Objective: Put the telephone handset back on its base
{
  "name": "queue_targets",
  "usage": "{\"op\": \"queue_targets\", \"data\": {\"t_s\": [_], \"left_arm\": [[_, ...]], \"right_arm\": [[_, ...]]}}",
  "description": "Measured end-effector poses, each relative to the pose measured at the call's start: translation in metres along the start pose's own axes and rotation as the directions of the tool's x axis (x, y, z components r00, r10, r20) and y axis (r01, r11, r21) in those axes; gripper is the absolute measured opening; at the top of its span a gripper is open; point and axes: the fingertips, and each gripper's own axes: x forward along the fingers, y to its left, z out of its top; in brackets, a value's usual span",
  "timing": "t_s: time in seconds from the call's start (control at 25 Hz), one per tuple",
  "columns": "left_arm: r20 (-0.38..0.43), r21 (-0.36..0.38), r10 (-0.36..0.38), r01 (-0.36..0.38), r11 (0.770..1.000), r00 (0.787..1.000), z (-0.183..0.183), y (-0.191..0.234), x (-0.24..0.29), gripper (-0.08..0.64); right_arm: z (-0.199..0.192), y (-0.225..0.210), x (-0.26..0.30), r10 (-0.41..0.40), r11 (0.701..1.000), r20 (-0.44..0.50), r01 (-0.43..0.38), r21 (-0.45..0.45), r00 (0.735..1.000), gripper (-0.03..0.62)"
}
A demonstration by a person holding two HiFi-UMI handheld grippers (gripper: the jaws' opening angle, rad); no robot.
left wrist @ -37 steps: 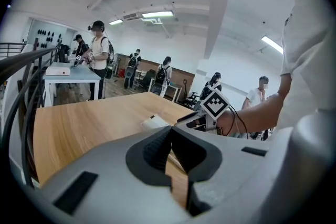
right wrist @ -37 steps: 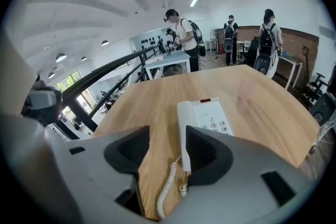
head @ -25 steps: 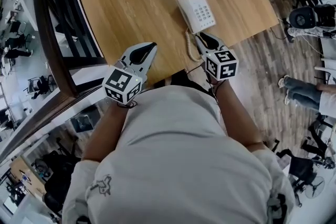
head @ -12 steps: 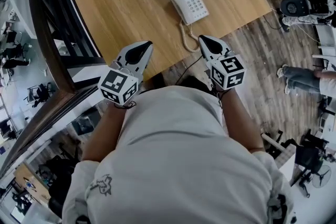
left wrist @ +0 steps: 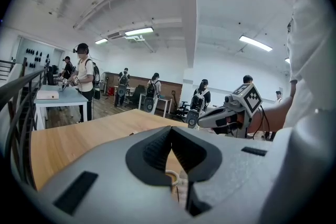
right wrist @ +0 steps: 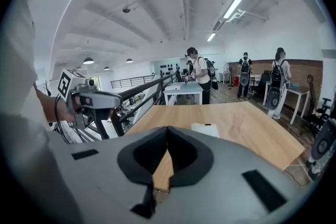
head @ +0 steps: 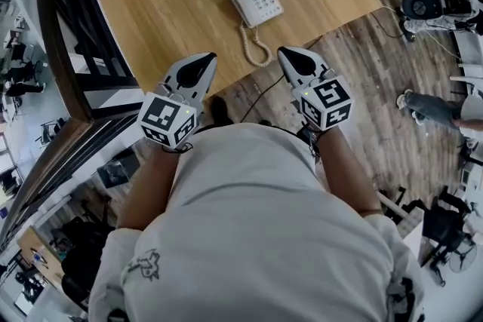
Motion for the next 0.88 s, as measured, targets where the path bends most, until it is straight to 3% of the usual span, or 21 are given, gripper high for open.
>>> {"op": "queue_targets", "data": {"t_s": [0.44, 0.88], "left_arm": [[0.022, 0.01, 0.072, -0.072, 0.997, 0.997, 0.0, -0.101, 0.027, 0.006], [0.033, -0.006, 0.149, -0.149, 0.989, 0.988, -0.007, -0.175, 0.009, 0.006]], "right_arm": [[-0.031, -0.022, -0.098, 0.103, 0.993, 0.044, -0.1, -0.059, 0.994, 0.005], [-0.052, -0.012, -0.166, 0.186, 0.979, 0.076, -0.178, -0.102, 0.98, 0.005]]}}
